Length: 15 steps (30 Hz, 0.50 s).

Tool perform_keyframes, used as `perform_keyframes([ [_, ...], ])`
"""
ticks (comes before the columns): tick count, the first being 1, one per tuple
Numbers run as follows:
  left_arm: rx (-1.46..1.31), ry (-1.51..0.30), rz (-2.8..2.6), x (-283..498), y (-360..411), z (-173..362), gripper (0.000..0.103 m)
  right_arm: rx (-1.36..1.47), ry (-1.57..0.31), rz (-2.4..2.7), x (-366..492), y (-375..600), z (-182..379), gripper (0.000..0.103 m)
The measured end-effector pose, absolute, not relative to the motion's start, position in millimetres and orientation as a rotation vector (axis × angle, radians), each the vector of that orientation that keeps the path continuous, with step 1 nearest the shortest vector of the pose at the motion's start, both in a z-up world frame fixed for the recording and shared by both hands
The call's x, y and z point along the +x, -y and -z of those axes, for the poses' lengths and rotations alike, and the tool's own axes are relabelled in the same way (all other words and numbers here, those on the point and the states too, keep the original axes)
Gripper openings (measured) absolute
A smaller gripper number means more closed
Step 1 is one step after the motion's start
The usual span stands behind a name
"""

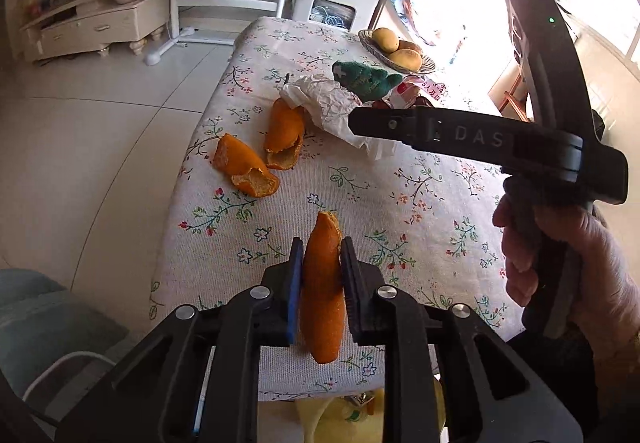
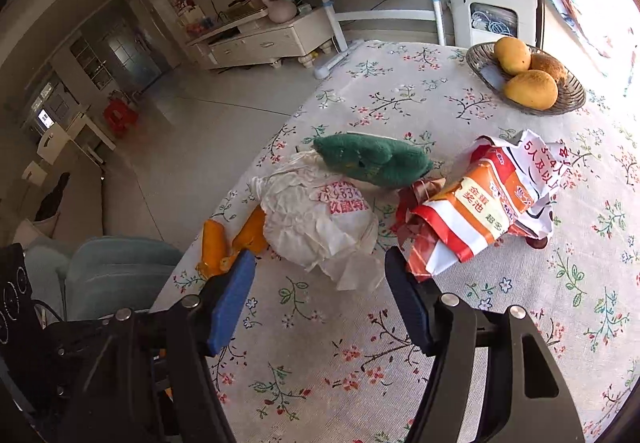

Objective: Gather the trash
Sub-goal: 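Grasp an orange peel with the left tool while the right tool grasps the white plastic bag, then carry the white bag into the basin with the right tool while the left tool holds the peel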

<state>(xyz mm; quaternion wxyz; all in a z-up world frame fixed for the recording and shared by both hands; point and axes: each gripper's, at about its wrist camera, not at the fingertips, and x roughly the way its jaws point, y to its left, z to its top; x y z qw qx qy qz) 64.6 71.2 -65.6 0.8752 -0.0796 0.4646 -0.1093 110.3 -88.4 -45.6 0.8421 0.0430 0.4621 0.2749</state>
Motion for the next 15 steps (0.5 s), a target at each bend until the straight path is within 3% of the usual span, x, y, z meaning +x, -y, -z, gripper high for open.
perform_keyframes([
  [4, -0.171, -0.972, 0.247, 63.0, -70.0, 66.3, 0.018, 0.089, -0.941, -0.530, 119.7, 80.7, 51.2, 0.075],
  [7, -0.175, -0.975, 0.249, 64.4, -69.0, 66.4, 0.018, 0.103, -0.975, -0.519, 129.5, 78.5, 63.1, 0.076],
  [8, -0.178, -0.975, 0.249, 65.7, -69.1, 66.1, 0.018, 0.111, -0.986, -0.518, 131.9, 78.5, 66.5, 0.070],
  [9, -0.181, -0.974, 0.249, 67.9, -69.2, 66.2, 0.018, 0.128, -1.002, -0.528, 134.7, 79.2, 69.6, 0.050],
  [11, -0.187, -0.969, 0.249, 67.3, -69.9, 66.2, 0.018, 0.168, -1.034, -0.556, 135.8, 82.2, 71.6, 0.027],
  [15, -0.198, -0.956, 0.256, 64.7, -70.1, 63.1, 0.018, 0.162, -0.997, -0.599, 124.2, 85.9, 59.9, 0.017],
])
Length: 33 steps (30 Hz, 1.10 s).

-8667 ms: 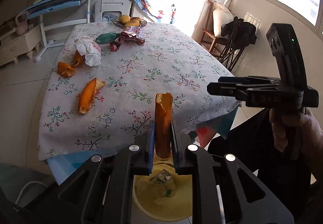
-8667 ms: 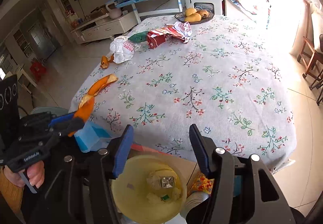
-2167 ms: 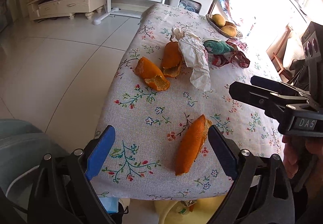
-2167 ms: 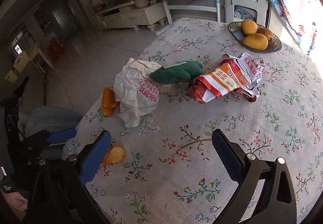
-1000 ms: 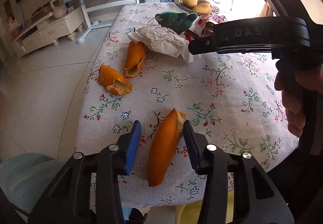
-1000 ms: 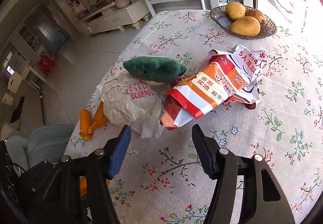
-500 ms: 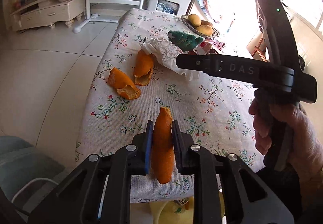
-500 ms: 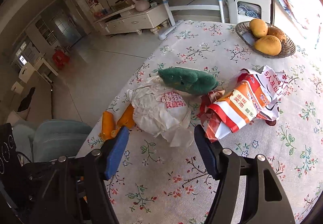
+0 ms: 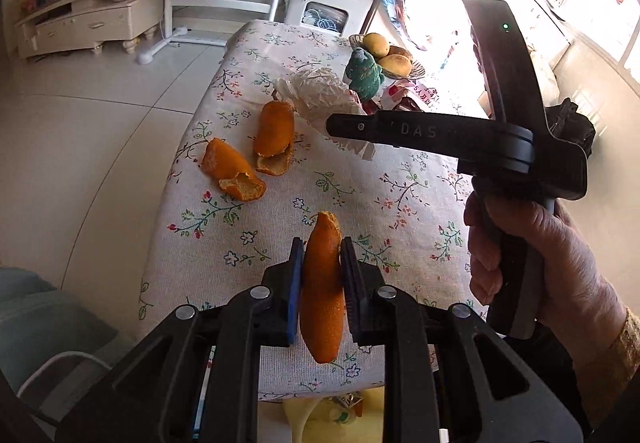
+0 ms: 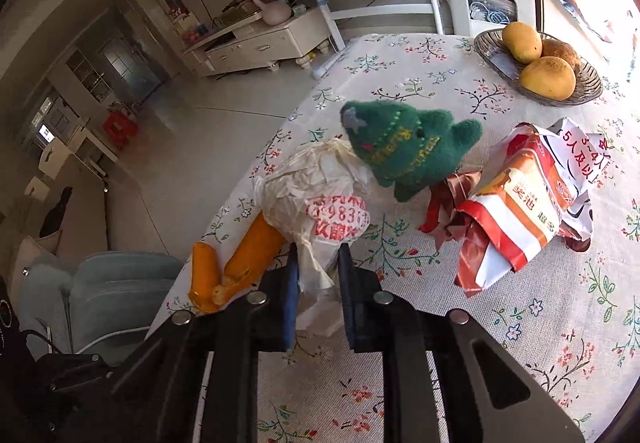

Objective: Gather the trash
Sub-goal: 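Carry the white bag into the basin with the right tool while the left tool holds the peel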

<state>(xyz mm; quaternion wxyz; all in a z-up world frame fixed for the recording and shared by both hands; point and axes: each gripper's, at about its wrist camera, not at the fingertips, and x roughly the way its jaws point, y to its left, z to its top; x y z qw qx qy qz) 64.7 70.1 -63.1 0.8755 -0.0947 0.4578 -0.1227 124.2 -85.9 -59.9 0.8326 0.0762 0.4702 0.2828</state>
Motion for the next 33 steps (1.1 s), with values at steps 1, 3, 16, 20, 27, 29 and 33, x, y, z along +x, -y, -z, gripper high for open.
perform_keyframes([
  [1, -0.200, -0.951, 0.257, 64.2, -69.5, 62.0, 0.018, 0.167, -0.991, -0.611, 121.1, 88.1, 57.0, 0.017],
  [3, -0.205, -0.940, 0.257, 62.4, -69.8, 59.9, 0.018, 0.204, -0.987, -0.633, 113.7, 94.4, 51.5, 0.017],
  [16, -0.242, -0.873, 0.289, 36.1, -67.3, 48.7, 0.018, 0.114, -0.913, -0.620, 34.6, 130.8, 7.5, 0.017],
  [20, -0.231, -0.857, 0.298, 22.6, -67.6, 47.5, 0.018, 0.081, -0.920, -0.552, 11.5, 141.2, 12.2, 0.017],
  [27, -0.218, -0.810, 0.298, 11.9, -71.7, 40.3, 0.018, 0.052, -0.923, -0.493, -25.2, 145.0, 25.7, 0.017],
  [29, -0.215, -0.801, 0.294, 9.5, -72.3, 39.2, 0.018, 0.050, -0.931, -0.490, -34.0, 145.3, 30.5, 0.017],
  [33, -0.189, -0.789, 0.281, 4.5, -69.8, 36.6, 0.018, 0.042, -0.930, -0.489, -45.5, 142.8, 32.4, 0.017],
])
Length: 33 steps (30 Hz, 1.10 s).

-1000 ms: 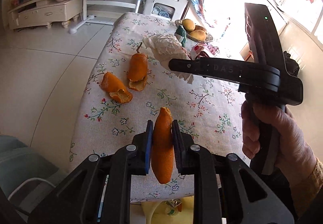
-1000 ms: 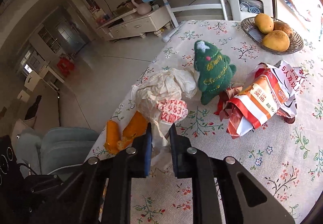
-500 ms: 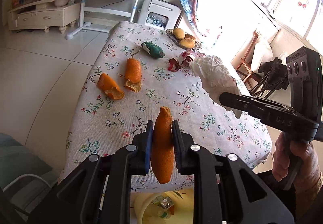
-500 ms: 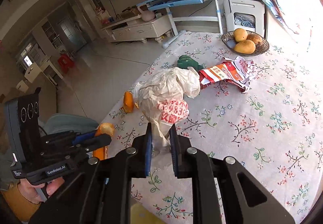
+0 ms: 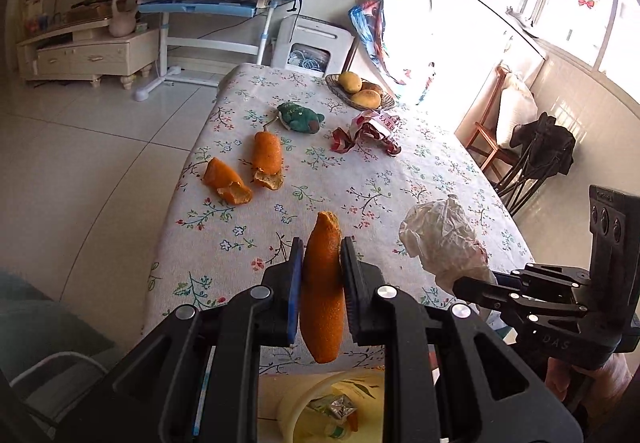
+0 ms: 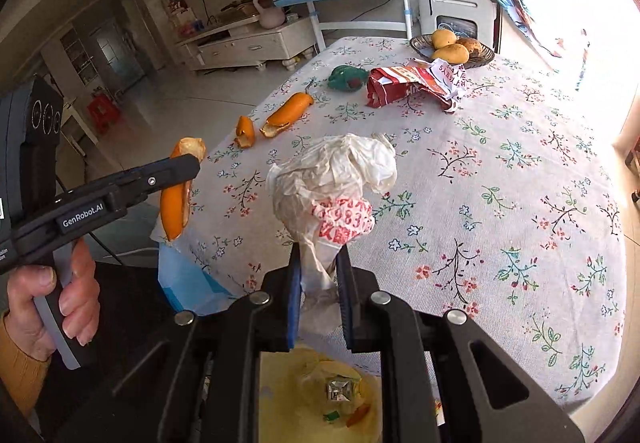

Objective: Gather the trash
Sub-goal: 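Carry the white bag into the basin with the right tool while the left tool holds the peel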

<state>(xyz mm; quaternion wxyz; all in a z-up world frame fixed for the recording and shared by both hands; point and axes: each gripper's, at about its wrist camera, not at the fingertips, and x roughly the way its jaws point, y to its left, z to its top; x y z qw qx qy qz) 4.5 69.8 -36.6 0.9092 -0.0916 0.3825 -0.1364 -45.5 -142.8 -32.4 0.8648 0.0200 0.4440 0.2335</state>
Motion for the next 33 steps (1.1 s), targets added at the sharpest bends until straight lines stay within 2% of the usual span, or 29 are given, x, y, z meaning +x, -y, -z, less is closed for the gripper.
perform_keyframes([
  [21, -0.019, -0.731, 0.269, -21.6, -40.7, 28.5, 0.018, 0.031, -0.968, -0.564, -103.4, 137.8, 49.7, 0.018],
  [33, -0.013, -0.745, 0.280, -44.7, -38.7, 33.9, 0.018, -0.143, -1.171, -0.652, -149.7, 105.2, 95.7, 0.018],
])
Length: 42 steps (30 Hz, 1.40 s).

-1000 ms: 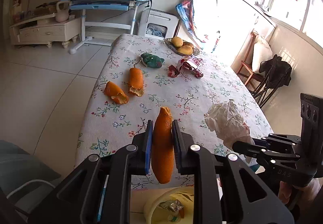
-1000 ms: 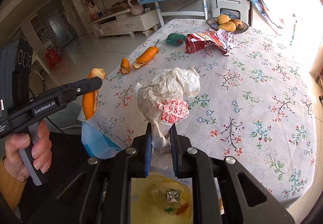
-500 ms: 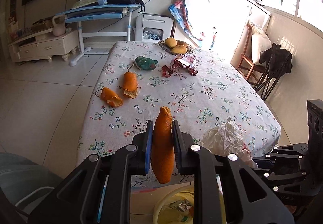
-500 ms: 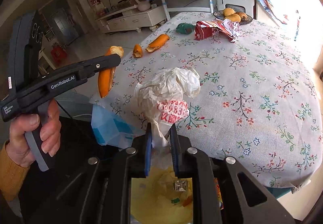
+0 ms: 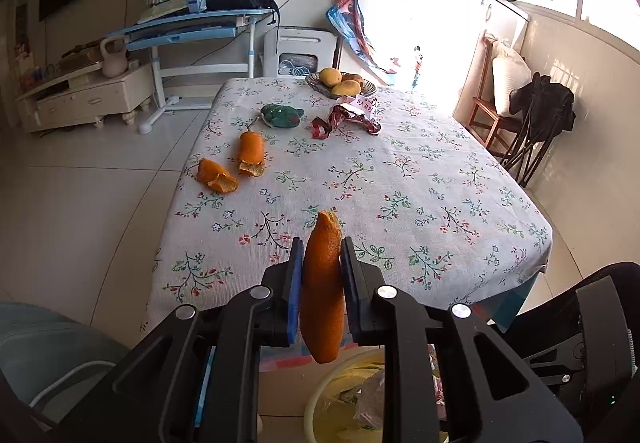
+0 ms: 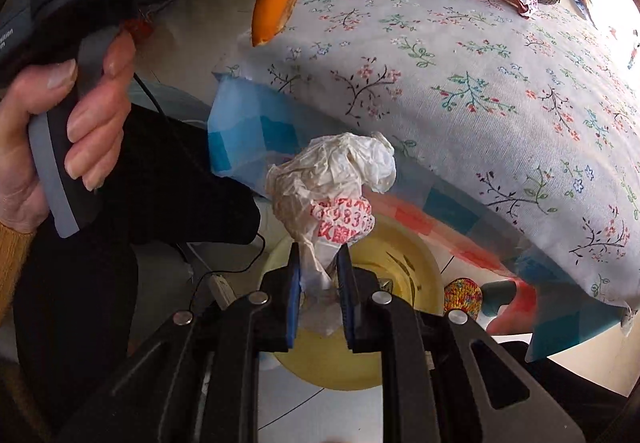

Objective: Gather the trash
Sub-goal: 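Carry the white bag into the basin with the right tool while the left tool holds the peel, then lower the orange peel over the basin and open the left tool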

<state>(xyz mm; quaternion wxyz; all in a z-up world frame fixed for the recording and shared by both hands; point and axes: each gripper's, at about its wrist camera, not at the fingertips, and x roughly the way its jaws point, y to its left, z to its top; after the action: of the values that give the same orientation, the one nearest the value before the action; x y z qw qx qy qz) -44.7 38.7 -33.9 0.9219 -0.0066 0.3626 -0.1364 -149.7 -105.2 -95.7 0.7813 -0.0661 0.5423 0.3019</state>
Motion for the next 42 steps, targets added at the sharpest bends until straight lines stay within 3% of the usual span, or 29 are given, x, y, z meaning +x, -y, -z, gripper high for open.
perform_keyframes([
  [7, 0.008, -0.778, 0.305, -69.3, -29.0, 48.2, 0.018, -0.237, -1.255, -0.659, -159.3, 95.5, 116.3, 0.021],
  [10, 0.021, -0.796, 0.316, -79.6, -24.5, 55.1, 0.018, -0.233, -1.267, -0.645, -159.8, 100.6, 119.3, 0.036],
  [13, 0.035, -0.816, 0.326, -88.4, -20.2, 61.5, 0.018, -0.220, -1.256, -0.625, -159.7, 105.3, 115.3, 0.040],
  [21, 0.063, -0.880, 0.370, -105.0, -8.0, 76.8, 0.018, -0.025, -1.064, -0.450, -149.6, 145.3, 73.6, 0.060],
  [29, 0.172, -1.032, 0.493, -128.0, 22.7, 106.7, 0.019, 0.246, -0.911, -0.333, -141.2, 198.7, 45.5, 0.063],
  [31, 0.246, -1.056, 0.493, -135.3, 33.1, 115.2, 0.021, 0.292, -0.895, -0.316, -140.6, 206.4, 45.7, 0.064],
  [36, 0.306, -0.998, 0.472, -147.2, 38.6, 108.2, 0.048, 0.368, -0.871, -0.289, -142.8, 215.8, 42.4, 0.066],
  [42, 0.278, -0.900, 0.399, -148.1, 25.9, 88.6, 0.061, 0.385, -0.854, -0.276, -146.6, 218.2, 40.2, 0.067],
])
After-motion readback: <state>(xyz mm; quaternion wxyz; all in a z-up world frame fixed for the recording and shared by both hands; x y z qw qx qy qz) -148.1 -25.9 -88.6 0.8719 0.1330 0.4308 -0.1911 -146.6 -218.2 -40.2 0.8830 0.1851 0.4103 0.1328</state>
